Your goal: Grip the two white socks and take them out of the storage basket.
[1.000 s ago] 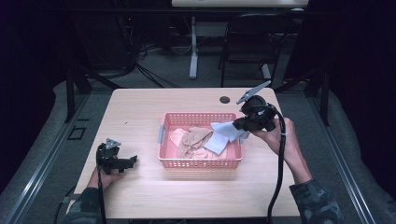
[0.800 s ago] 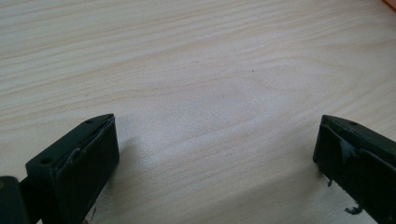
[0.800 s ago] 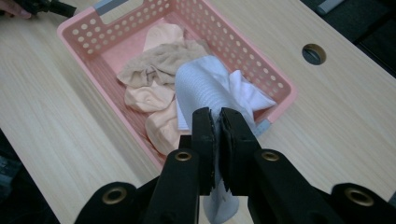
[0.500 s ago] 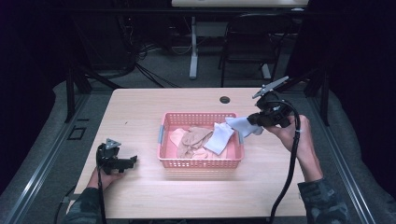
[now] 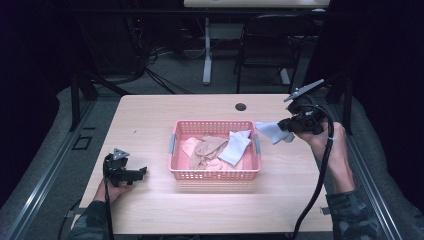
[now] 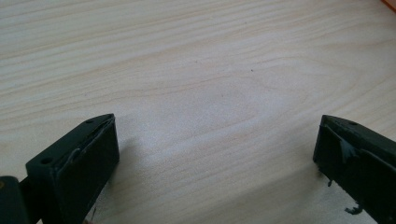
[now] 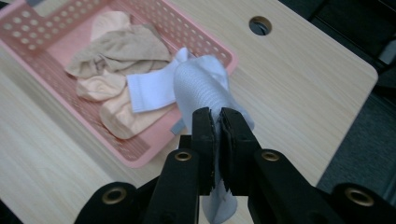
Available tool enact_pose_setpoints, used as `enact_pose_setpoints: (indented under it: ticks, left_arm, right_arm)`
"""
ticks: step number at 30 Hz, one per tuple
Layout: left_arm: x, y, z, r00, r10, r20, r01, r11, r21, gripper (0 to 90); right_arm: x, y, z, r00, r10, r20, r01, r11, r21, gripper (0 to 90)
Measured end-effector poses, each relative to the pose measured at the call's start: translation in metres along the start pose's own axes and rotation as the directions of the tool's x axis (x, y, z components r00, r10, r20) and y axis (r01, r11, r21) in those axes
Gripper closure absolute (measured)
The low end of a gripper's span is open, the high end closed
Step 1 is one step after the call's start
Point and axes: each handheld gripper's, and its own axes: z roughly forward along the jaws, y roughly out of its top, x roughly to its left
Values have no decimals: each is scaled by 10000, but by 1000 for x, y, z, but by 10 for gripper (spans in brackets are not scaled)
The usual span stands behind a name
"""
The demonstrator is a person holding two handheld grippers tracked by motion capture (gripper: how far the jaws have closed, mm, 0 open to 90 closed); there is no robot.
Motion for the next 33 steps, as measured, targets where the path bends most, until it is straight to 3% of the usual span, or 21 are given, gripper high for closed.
enact_pose_setpoints:
  ticks: [10, 21, 33]
  left_arm:
    - [0, 0, 0, 10000, 13, 22, -13, 10000, -1, 2]
    - [0, 0, 0, 10000, 81, 56, -81, 10000, 0, 2]
    - [0, 0, 0, 9999, 123, 73, -123, 9999, -17, 2]
  right_arm:
    - [-16, -10, 11, 9973, 443, 585, -476, 9974, 547, 846]
    - [-38, -24, 28, 9916, 1054, 747, -1126, 9887, 992, 846]
    - [-51, -38, 56, 9851, 1454, 920, -1602, 9703, 1815, 845]
